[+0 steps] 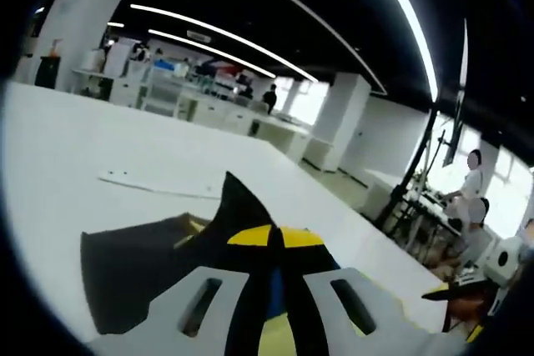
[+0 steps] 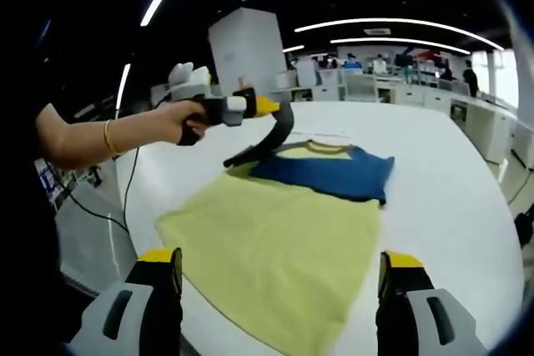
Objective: Fold the garment on the visible template until the final outline fits inside the template.
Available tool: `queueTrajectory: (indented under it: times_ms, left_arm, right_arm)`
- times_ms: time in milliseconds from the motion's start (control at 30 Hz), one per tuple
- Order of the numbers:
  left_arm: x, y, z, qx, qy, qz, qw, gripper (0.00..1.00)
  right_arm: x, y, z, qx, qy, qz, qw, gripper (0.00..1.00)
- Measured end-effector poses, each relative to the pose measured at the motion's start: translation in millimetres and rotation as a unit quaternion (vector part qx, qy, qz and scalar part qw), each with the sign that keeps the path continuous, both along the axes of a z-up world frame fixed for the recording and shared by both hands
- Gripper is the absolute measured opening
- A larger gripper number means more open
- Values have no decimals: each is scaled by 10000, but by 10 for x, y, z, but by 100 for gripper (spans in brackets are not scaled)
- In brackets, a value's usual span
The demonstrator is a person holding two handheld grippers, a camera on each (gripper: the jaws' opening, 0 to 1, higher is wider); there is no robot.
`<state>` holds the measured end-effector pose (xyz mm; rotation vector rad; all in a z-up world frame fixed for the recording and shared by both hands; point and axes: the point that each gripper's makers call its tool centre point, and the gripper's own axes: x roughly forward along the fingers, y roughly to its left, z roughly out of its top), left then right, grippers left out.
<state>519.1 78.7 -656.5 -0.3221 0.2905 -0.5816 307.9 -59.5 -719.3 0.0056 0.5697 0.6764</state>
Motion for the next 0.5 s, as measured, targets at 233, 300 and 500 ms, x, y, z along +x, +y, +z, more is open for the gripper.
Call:
queueTrajectory:
  times_ms: [233,300,500]
  left_arm:
    - [22,-183,16,-131,-42,-214,9997,0]
    - [27,-232,14,-170,-46,-256,9995,0]
    - [49,-417,-52,-228,23,-423,9988,0]
  right_arm:
    - [-35,-14,-49,16,63,-54,10000,97]
    - [-38,-16,-59,12,70,-63,10000,97]
    - [-45,-27,-76,-9,98,-100,9999,97]
